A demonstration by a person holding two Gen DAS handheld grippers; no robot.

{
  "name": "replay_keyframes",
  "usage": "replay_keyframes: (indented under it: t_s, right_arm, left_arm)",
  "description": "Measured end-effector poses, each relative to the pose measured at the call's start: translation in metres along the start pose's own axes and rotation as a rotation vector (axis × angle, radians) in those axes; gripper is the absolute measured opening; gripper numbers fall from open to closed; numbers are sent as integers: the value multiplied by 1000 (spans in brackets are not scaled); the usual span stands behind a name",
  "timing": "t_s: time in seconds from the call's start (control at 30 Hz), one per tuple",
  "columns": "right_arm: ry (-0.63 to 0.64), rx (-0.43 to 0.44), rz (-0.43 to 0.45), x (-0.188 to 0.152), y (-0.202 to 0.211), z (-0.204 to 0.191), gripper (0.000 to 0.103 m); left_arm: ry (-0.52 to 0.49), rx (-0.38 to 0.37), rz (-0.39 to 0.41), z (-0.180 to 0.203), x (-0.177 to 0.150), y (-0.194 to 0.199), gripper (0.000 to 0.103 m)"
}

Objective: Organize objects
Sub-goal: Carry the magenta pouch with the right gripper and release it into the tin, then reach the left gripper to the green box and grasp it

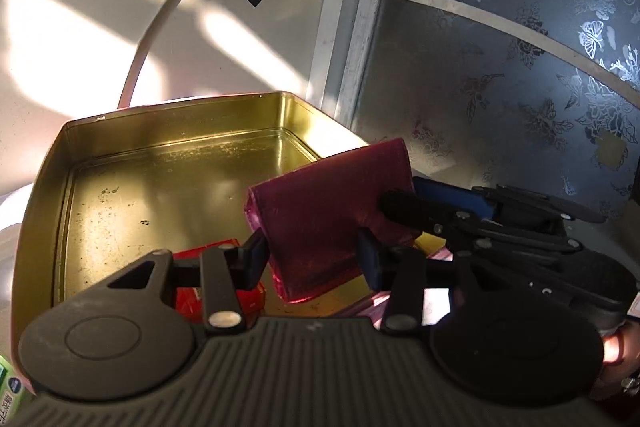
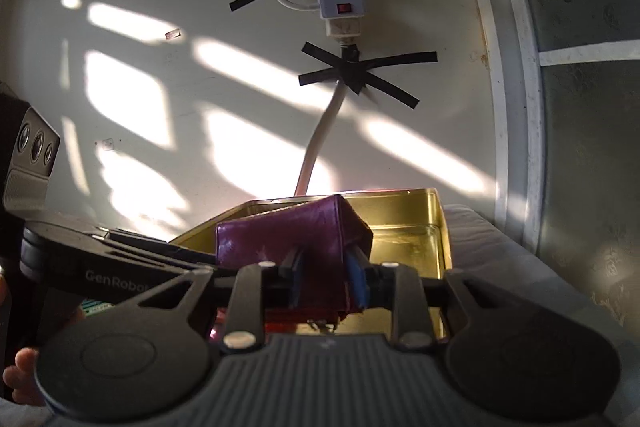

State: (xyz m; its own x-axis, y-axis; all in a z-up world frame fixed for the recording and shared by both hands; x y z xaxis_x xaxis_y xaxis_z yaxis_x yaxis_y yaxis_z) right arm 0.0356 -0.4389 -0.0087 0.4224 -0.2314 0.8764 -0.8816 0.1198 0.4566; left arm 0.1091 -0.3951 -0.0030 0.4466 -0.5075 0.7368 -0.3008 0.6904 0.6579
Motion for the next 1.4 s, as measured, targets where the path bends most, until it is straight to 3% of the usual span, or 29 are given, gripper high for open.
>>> replay_keyframes:
  t_s: [0.07,0.13,0.23,0.33,0.47,0.57,0.83,0.97,1.4]
  right_arm:
    - [-10,-31,-7,-6,-5,6,28]
    - [-33,-40,10,-9,-5,10,39]
    - [-78,-54,45,-8,5,14,40]
    - [-162,0,93,-9,26,10,40]
    - [-215,65,108,-29,50,-13,41]
    - [-226,101,56,-49,52,-33,41]
    - [-176,167,-133,-82,25,-86,41]
    - [-107,176,-175,-89,18,-114,41]
    - [54,249,-280,-103,-6,-197,42]
  left_arm:
    - [12,37,-7,-3,-1,-6,50]
    - [20,54,-11,-4,-2,-7,50]
    - [39,66,-9,-4,-2,5,50]
    - [27,92,40,-1,-6,35,50]
    - [19,186,83,-6,-29,80,52]
    - [26,264,77,-19,-53,99,52]
    - [150,424,-50,-81,-115,111,52]
    - [211,465,-80,-108,-137,121,52]
    - [296,568,-58,-166,-180,165,56]
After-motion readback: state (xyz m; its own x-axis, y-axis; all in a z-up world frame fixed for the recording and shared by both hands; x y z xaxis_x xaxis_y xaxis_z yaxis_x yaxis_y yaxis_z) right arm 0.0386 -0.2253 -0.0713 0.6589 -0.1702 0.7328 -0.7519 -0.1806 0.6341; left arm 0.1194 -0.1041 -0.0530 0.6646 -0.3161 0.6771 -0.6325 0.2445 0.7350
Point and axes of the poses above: each gripper's, at about its wrist camera, not at the fingertips, and y roughly against the way its jaws point, z to its right, x to its top, the point moved 10 cm from there along -y, roughly the way its jaws point, and after that the axes turned 10 degrees about -z, right-handed, at the moved point
